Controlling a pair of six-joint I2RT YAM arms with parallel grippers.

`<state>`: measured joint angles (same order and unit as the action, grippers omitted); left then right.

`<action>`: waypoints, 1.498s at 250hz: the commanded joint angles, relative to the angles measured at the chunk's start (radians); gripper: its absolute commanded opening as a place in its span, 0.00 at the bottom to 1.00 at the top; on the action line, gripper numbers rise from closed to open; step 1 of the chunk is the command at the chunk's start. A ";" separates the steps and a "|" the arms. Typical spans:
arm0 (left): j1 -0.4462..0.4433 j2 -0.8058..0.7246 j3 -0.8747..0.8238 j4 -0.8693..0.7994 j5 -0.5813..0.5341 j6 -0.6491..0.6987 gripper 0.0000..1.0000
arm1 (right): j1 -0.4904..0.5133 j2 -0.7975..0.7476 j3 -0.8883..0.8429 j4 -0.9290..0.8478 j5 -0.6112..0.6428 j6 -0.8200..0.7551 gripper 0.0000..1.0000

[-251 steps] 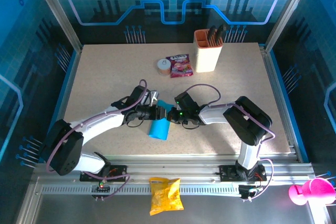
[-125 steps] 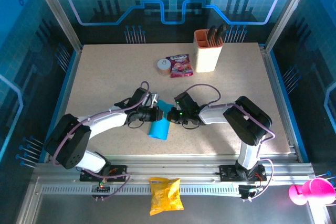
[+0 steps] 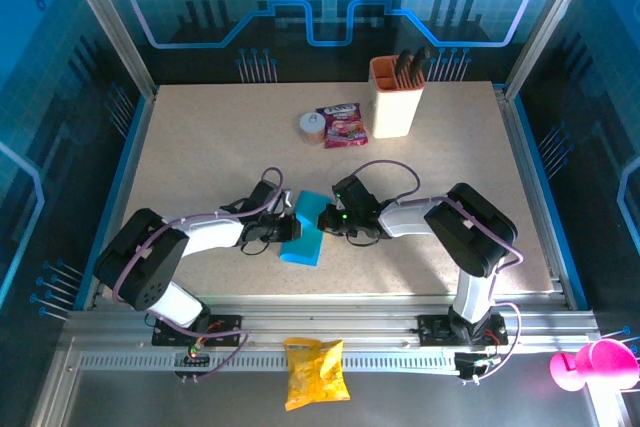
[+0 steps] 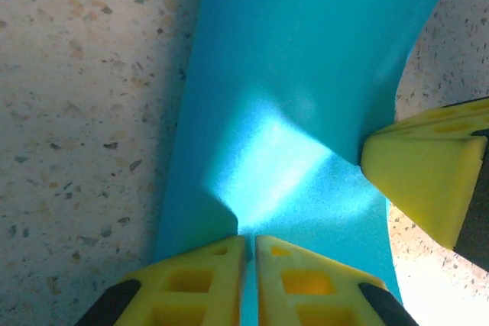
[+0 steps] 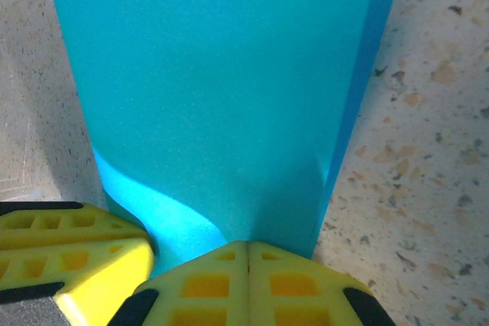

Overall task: Fold a paper plane with a square sheet of paper (pick it up from the middle)
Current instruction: First fold the square sheet of paper in half at the center of the table.

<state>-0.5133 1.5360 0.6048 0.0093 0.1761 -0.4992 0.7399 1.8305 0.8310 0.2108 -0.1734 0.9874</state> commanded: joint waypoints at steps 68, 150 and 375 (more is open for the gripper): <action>0.020 -0.114 0.108 -0.073 0.009 -0.005 0.20 | 0.016 0.082 -0.037 -0.158 0.046 -0.028 0.00; 0.056 0.042 0.141 0.025 0.031 -0.027 0.12 | 0.019 0.080 -0.029 -0.169 0.049 -0.040 0.00; 0.099 0.023 0.200 0.013 0.013 -0.045 0.09 | 0.030 0.108 -0.019 -0.178 0.045 -0.054 0.00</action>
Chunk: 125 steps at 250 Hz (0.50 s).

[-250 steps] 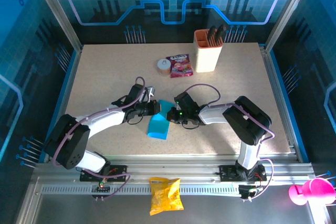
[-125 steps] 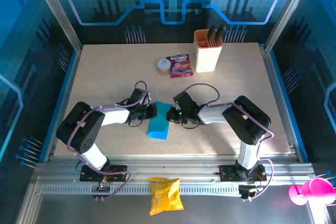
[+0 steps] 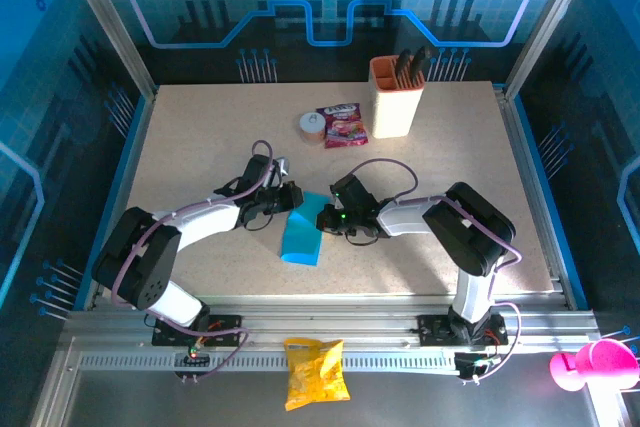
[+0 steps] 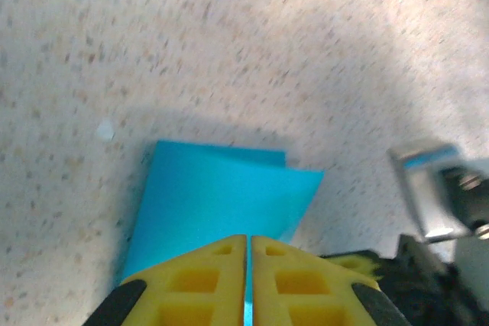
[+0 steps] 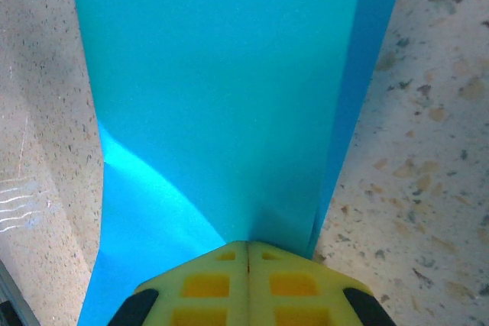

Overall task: Fold a paper plane with a square sheet of paper (pick it up from the middle)
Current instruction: First fold the square sheet of paper in half at the center of the table.

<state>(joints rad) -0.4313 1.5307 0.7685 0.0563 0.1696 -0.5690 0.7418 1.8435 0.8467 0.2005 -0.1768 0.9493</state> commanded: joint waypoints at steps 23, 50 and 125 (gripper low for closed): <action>0.022 0.054 0.043 -0.014 0.026 0.021 0.07 | 0.029 0.097 -0.031 -0.171 0.050 -0.016 0.00; 0.023 0.090 0.049 0.011 0.038 0.017 0.05 | 0.030 0.097 -0.031 -0.171 0.049 -0.016 0.00; 0.048 0.202 0.069 0.057 0.002 0.009 0.04 | 0.030 0.107 -0.028 -0.174 0.048 -0.017 0.00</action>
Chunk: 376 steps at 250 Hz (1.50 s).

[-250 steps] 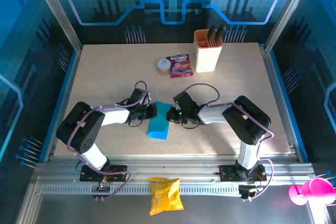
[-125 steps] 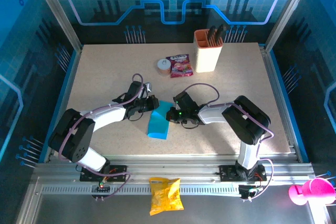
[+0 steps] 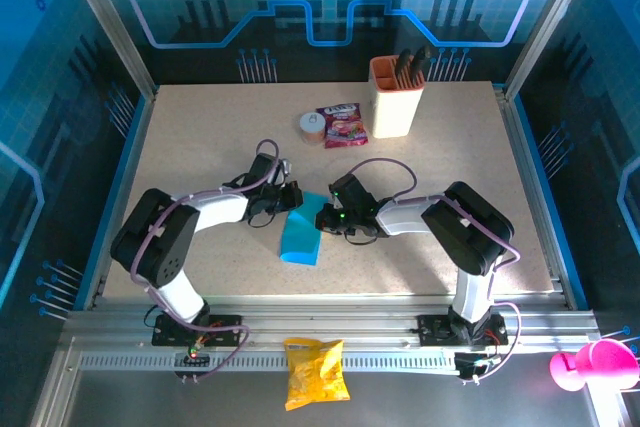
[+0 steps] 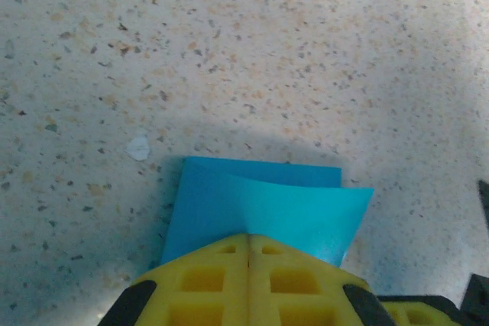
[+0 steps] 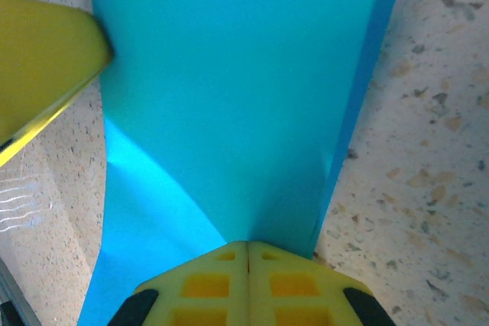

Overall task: Fold a paper plane with a square sheet of paper (pick it up from the middle)
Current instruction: First fold the square sheet of paper in half at the center of the table.

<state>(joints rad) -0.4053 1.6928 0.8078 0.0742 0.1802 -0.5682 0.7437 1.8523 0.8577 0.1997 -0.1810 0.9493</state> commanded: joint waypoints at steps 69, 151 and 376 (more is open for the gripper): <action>0.040 0.121 -0.013 0.098 -0.029 -0.007 0.01 | 0.032 0.111 -0.028 -0.184 0.051 -0.020 0.00; 0.033 -0.161 -0.104 0.023 0.031 -0.053 0.09 | 0.031 0.112 -0.022 -0.217 0.073 -0.040 0.00; -0.145 -0.504 -0.432 -0.039 0.005 -0.133 0.04 | 0.029 0.127 0.007 -0.267 0.084 -0.067 0.00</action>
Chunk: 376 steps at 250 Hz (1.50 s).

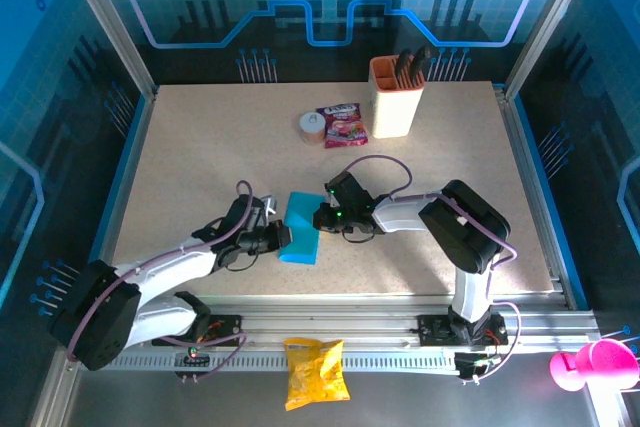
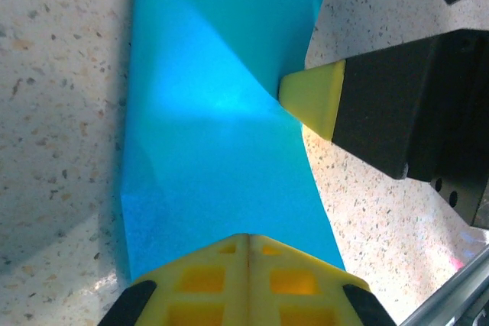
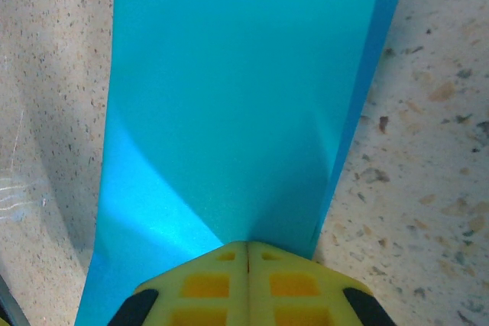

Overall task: Fold a paper plane with a square sheet of paper (pick it up from the middle)
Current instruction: First fold the square sheet of paper in half at the center of the table.

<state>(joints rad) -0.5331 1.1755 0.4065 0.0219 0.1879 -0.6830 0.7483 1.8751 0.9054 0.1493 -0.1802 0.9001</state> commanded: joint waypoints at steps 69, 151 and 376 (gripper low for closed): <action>-0.047 0.064 -0.111 0.065 -0.037 -0.054 0.00 | 0.025 0.105 -0.039 -0.216 0.081 -0.018 0.00; -0.051 0.033 -0.124 0.058 -0.051 -0.074 0.00 | 0.026 0.108 -0.043 -0.212 0.081 -0.020 0.00; -0.019 0.139 0.142 0.073 -0.026 0.056 0.26 | -0.038 0.014 0.060 -0.527 0.139 -0.358 0.00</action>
<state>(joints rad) -0.5648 1.2247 0.5030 0.0029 0.1284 -0.6895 0.7254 1.8576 1.0256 -0.1669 -0.1032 0.5529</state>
